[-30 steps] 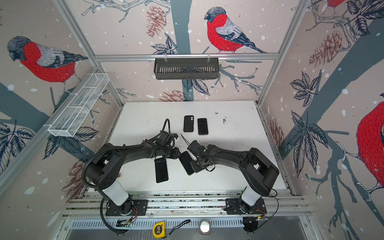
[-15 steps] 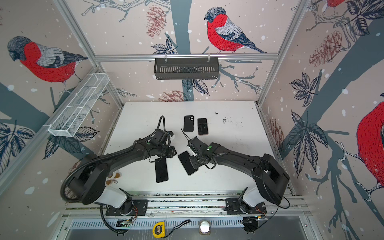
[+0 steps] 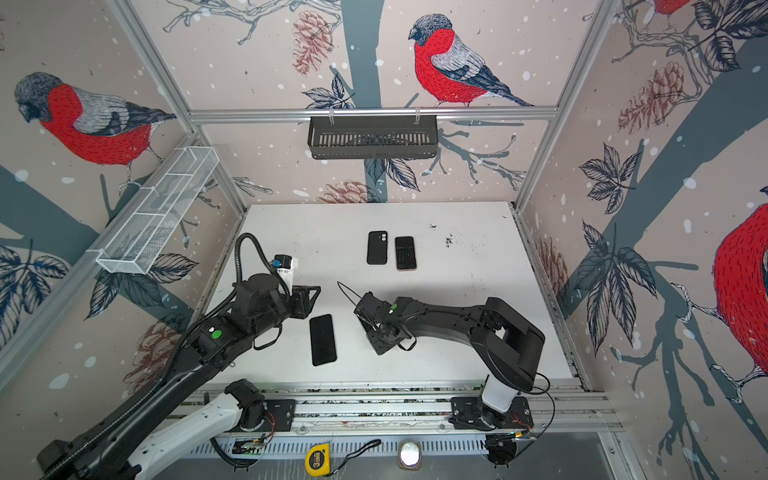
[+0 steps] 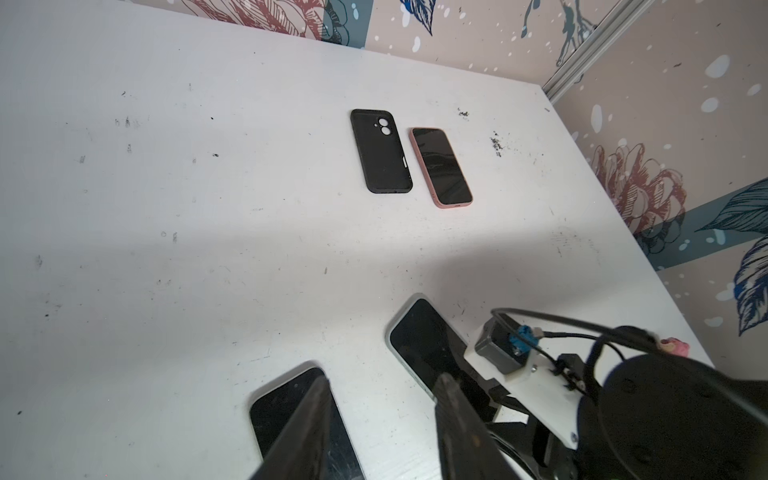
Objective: Put the phone into the phone case
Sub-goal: 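Lift the cased phone with the right gripper while the left arm draws back, then carry the cased phone farther from the robot and set it beside the pink-cased phone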
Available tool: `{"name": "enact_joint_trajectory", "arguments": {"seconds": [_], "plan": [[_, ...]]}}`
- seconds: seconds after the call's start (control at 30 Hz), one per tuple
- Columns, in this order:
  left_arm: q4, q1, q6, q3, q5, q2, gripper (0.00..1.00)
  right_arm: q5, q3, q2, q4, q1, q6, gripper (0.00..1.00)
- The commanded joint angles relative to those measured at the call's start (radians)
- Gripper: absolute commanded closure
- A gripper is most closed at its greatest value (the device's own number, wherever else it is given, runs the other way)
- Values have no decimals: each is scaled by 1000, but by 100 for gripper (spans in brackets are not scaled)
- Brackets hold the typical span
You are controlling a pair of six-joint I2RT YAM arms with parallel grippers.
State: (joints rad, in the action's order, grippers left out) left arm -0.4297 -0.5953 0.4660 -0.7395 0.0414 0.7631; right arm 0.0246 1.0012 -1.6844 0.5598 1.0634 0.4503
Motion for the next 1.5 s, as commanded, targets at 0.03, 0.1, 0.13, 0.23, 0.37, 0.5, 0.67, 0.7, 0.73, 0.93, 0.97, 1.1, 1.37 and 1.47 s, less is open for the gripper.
{"name": "enact_joint_trajectory", "arguments": {"seconds": [0.03, 0.1, 0.13, 0.23, 0.37, 0.5, 0.67, 0.7, 0.73, 0.93, 0.97, 1.1, 1.37, 1.47], "plan": [[-2, 0, 16, 24, -66, -100, 56, 75, 15, -32, 54, 19, 35, 55], [-11, 0, 15, 14, -43, -148, 55, 98, 22, -47, 71, 24, 42, 54], [-17, 1, 12, 12, -27, -171, 53, 107, 23, -55, 74, 24, 46, 54], [-25, 0, -8, 27, -19, -198, 50, 97, 24, -73, 60, 25, 47, 54], [-14, 0, -19, 26, -54, -182, 51, 69, 36, -104, 31, 10, 38, 56], [-9, 0, -24, 29, -56, -177, 51, 35, 47, -148, -1, -23, 21, 57], [-8, 0, -24, 30, -61, -182, 51, 4, 88, -220, -26, -57, -10, 57], [-9, 0, -25, 30, -63, -180, 51, -3, 98, -236, -30, -65, -16, 57], [-8, 1, -26, 30, -64, -179, 51, -6, 112, -251, -32, -71, -21, 58], [-9, 1, -27, 31, -67, -180, 51, 4, 179, -296, -10, -92, -48, 58], [-9, 0, -27, 31, -67, -182, 51, 11, 186, -294, -8, -95, -52, 58], [-7, 0, -27, 33, -67, -181, 51, 15, 229, -285, 5, -124, -76, 58], [-7, 1, -26, 32, -63, -177, 51, 16, 329, -352, 27, -164, -121, 58], [-8, 0, -26, 33, -58, -180, 51, 29, 336, -300, 34, -160, -119, 58]]}}
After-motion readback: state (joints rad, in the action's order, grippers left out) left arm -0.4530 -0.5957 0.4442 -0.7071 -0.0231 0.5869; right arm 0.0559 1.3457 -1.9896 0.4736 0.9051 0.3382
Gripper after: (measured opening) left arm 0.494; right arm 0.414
